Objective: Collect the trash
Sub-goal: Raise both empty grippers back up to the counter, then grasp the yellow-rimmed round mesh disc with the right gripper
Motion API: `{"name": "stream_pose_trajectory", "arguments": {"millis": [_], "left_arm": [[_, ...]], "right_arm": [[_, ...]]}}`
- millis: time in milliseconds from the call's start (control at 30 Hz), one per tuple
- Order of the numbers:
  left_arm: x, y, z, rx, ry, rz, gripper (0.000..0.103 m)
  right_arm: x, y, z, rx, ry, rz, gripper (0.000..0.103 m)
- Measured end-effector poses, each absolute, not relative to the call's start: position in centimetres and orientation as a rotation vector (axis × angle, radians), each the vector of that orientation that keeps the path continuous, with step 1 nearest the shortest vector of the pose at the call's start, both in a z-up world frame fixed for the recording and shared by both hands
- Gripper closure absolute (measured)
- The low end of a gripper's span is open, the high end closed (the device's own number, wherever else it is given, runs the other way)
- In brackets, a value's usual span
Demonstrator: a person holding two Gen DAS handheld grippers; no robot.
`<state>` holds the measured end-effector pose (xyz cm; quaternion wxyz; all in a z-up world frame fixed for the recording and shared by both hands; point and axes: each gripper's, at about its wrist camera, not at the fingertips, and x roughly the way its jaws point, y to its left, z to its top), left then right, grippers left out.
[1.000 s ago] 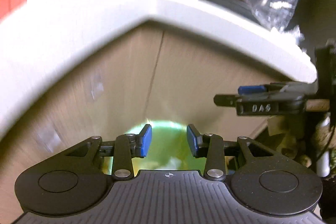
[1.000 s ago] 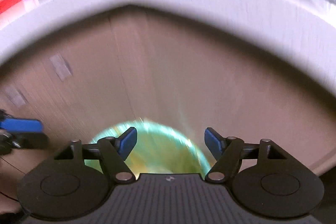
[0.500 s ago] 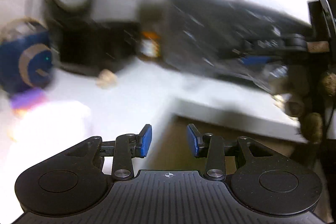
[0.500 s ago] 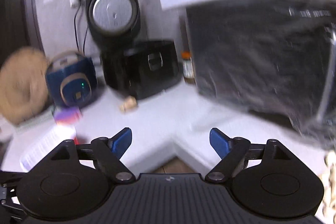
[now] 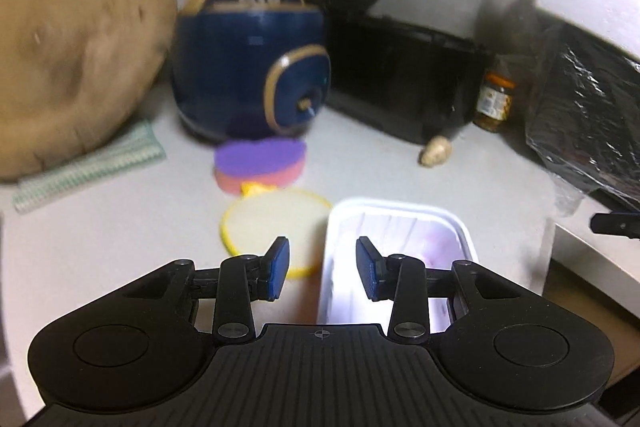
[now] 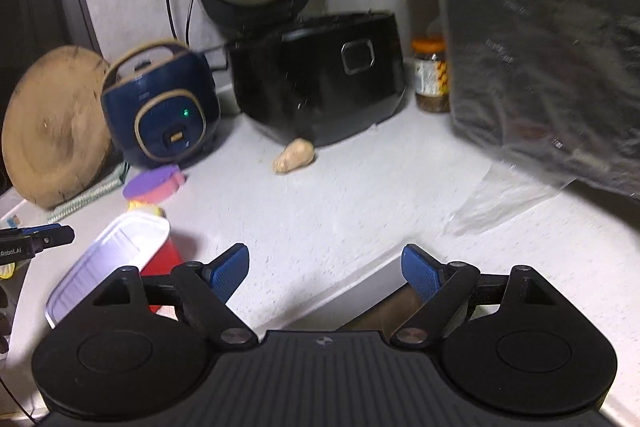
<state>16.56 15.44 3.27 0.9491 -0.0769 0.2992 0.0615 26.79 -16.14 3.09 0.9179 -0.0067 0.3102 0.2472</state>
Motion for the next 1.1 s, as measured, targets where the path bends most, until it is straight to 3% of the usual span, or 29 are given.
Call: {"name": "stream_pose_trajectory", "arguments": {"millis": [333,567,833,1100], "left_arm": [[18.5,13.7,1.0,-0.241,0.688,-0.159,0.059],[19.4,20.2,2.7,-0.355,0.525,0.065,0.061],[24.0,26.7,-2.3,-0.438,0.673,0.225,0.061],[24.7,24.9,-3.1,-0.473,0.708,0.051,0.061]], "right_arm": [[25.4,-9.4,3.3,-0.137,0.631,0.593,0.019],[25.1,-7.4,1.1,-0.162,0.679,0.612,0.019],[24.6,-8.4,0.8,-0.153,0.682,0.614,0.019],[24.9,-8.7,-0.1,-0.086,0.700,0.679,0.022]]}}
